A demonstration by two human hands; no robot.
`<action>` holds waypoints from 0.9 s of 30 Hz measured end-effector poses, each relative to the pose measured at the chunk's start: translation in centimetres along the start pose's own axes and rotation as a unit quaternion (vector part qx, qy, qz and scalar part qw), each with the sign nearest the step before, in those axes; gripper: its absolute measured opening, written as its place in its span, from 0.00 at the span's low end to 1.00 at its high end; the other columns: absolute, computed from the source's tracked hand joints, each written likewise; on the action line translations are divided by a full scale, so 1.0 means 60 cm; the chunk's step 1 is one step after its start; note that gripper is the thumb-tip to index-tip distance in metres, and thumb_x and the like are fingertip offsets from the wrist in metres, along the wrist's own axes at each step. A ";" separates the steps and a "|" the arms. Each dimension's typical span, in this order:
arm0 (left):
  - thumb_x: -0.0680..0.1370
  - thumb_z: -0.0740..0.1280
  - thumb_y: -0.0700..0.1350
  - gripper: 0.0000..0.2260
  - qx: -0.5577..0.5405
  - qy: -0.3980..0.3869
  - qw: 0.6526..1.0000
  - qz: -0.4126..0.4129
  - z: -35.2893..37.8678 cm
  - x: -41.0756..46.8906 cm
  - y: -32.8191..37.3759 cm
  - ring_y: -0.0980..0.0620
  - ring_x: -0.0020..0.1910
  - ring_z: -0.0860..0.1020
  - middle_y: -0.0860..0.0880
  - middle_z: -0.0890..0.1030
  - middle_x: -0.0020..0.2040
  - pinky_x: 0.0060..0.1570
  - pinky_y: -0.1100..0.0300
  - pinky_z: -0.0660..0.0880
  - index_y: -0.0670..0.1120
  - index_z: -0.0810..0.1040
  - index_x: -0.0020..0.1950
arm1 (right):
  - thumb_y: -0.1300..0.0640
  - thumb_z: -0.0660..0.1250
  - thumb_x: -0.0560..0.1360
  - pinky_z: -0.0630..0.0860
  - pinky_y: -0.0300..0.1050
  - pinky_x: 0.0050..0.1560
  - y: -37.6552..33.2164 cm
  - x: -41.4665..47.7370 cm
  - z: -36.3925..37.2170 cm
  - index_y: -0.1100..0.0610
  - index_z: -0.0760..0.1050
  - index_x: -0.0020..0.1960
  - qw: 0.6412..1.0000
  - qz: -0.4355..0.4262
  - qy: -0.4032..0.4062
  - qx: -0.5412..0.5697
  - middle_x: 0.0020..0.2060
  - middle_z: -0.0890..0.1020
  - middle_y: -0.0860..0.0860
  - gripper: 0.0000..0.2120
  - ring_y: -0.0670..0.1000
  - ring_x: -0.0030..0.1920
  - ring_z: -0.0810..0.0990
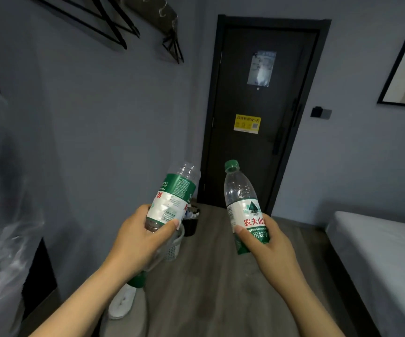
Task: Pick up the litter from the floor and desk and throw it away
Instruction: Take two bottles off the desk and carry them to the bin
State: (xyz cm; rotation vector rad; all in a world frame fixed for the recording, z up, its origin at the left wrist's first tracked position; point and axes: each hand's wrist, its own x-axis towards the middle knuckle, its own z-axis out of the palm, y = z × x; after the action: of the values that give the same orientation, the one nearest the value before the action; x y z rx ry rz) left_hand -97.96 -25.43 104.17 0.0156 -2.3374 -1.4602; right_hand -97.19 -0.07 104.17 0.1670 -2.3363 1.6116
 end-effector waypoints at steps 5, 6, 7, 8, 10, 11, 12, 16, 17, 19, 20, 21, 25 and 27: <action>0.69 0.74 0.54 0.10 -0.006 -0.001 1.000 -0.025 0.063 0.145 -0.057 0.67 0.35 0.77 0.56 0.81 0.38 0.29 0.70 0.69 0.56 0.74 0.45 | 0.44 0.72 0.71 0.76 0.30 0.38 0.065 0.154 0.042 0.35 0.72 0.52 1.000 0.011 0.007 0.018 0.45 0.82 0.39 0.13 0.37 0.45 0.81; 0.69 0.74 0.55 0.11 -0.005 0.003 1.000 -0.025 0.077 0.177 -0.069 0.66 0.35 0.78 0.56 0.81 0.38 0.30 0.67 0.70 0.56 0.75 0.45 | 0.44 0.72 0.71 0.77 0.31 0.38 0.080 0.188 0.051 0.35 0.72 0.53 1.000 0.010 0.004 0.023 0.45 0.82 0.38 0.14 0.37 0.45 0.81; 0.68 0.74 0.56 0.12 -0.005 0.010 1.000 -0.024 0.090 0.209 -0.082 0.65 0.35 0.78 0.57 0.82 0.38 0.30 0.67 0.70 0.56 0.76 0.45 | 0.45 0.72 0.71 0.77 0.32 0.38 0.096 0.222 0.060 0.35 0.72 0.53 1.000 0.008 -0.001 0.027 0.45 0.82 0.36 0.14 0.37 0.45 0.81; 0.68 0.75 0.56 0.12 -0.007 0.016 1.000 -0.025 0.105 0.239 -0.093 0.65 0.35 0.78 0.58 0.82 0.37 0.29 0.69 0.70 0.55 0.76 0.45 | 0.45 0.72 0.72 0.77 0.31 0.38 0.110 0.255 0.069 0.35 0.72 0.53 1.000 0.007 -0.008 0.028 0.45 0.81 0.34 0.13 0.37 0.45 0.81; 0.68 0.75 0.54 0.11 -0.014 0.023 0.999 -0.025 0.134 0.298 -0.115 0.66 0.35 0.79 0.62 0.82 0.38 0.27 0.72 0.70 0.55 0.76 0.45 | 0.45 0.71 0.72 0.77 0.31 0.37 0.135 0.324 0.084 0.35 0.72 0.52 0.999 0.004 -0.018 0.032 0.45 0.81 0.33 0.13 0.37 0.45 0.81; 0.69 0.75 0.52 0.11 -0.014 0.025 0.999 -0.026 0.148 0.328 -0.124 0.66 0.35 0.79 0.64 0.81 0.39 0.27 0.73 0.70 0.55 0.76 0.45 | 0.44 0.71 0.72 0.77 0.32 0.37 0.146 0.360 0.089 0.35 0.72 0.52 0.999 0.005 -0.022 0.033 0.45 0.81 0.34 0.12 0.38 0.44 0.81; 0.69 0.75 0.52 0.10 -0.011 0.028 0.999 -0.029 0.162 0.361 -0.134 0.66 0.35 0.78 0.65 0.81 0.40 0.27 0.74 0.69 0.55 0.76 0.45 | 0.44 0.71 0.72 0.78 0.34 0.38 0.157 0.399 0.095 0.35 0.72 0.51 0.999 0.008 -0.029 0.032 0.45 0.81 0.35 0.11 0.38 0.44 0.82; 0.68 0.74 0.56 0.12 0.021 0.023 0.998 -0.058 0.203 0.503 -0.163 0.67 0.36 0.78 0.60 0.81 0.40 0.28 0.70 0.69 0.56 0.75 0.46 | 0.42 0.71 0.71 0.77 0.33 0.37 0.192 0.566 0.120 0.36 0.73 0.51 0.997 0.017 -0.069 0.026 0.44 0.82 0.39 0.11 0.38 0.44 0.82; 0.68 0.74 0.58 0.13 0.029 0.018 0.997 -0.073 0.211 0.535 -0.172 0.67 0.36 0.78 0.57 0.82 0.40 0.30 0.68 0.69 0.56 0.75 0.47 | 0.43 0.71 0.71 0.76 0.31 0.36 0.202 0.605 0.129 0.37 0.73 0.53 0.996 0.022 -0.078 0.023 0.45 0.83 0.40 0.13 0.38 0.43 0.82; 0.67 0.74 0.60 0.16 0.030 0.016 0.994 -0.103 0.228 0.593 -0.196 0.64 0.37 0.79 0.55 0.82 0.41 0.32 0.65 0.70 0.55 0.75 0.48 | 0.43 0.72 0.70 0.75 0.31 0.35 0.230 0.676 0.151 0.40 0.72 0.56 0.995 0.030 -0.090 0.011 0.46 0.82 0.42 0.16 0.38 0.43 0.81; 0.67 0.74 0.61 0.17 0.031 0.016 0.993 -0.116 0.236 0.617 -0.210 0.62 0.39 0.79 0.54 0.82 0.42 0.34 0.64 0.70 0.54 0.75 0.49 | 0.44 0.72 0.70 0.75 0.31 0.35 0.246 0.705 0.165 0.42 0.72 0.58 0.995 0.037 -0.094 0.000 0.46 0.82 0.42 0.18 0.38 0.42 0.81; 0.68 0.74 0.60 0.18 0.035 0.015 0.991 -0.126 0.244 0.637 -0.225 0.60 0.40 0.79 0.54 0.82 0.43 0.35 0.63 0.70 0.53 0.75 0.49 | 0.44 0.73 0.70 0.74 0.30 0.34 0.262 0.729 0.180 0.44 0.72 0.58 0.994 0.046 -0.097 -0.008 0.46 0.82 0.42 0.19 0.38 0.42 0.81; 0.70 0.73 0.58 0.15 0.045 0.000 0.985 -0.164 0.266 0.729 -0.294 0.59 0.42 0.79 0.54 0.81 0.45 0.35 0.64 0.71 0.54 0.74 0.50 | 0.42 0.73 0.68 0.70 0.29 0.29 0.326 0.821 0.245 0.45 0.71 0.57 0.987 0.091 -0.121 -0.049 0.43 0.80 0.41 0.20 0.37 0.38 0.79; 0.71 0.73 0.55 0.16 0.038 -0.015 0.983 -0.180 0.275 0.783 -0.338 0.58 0.45 0.79 0.54 0.81 0.47 0.38 0.62 0.73 0.53 0.73 0.54 | 0.42 0.72 0.69 0.71 0.33 0.33 0.362 0.869 0.282 0.46 0.72 0.58 0.983 0.108 -0.135 -0.062 0.43 0.81 0.42 0.21 0.39 0.40 0.80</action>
State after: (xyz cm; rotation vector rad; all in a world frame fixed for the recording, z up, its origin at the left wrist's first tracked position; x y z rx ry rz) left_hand -150.71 -30.29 94.92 0.4616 -2.5094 -1.5345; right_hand -155.35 -4.09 95.21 0.1139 -2.7372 1.6189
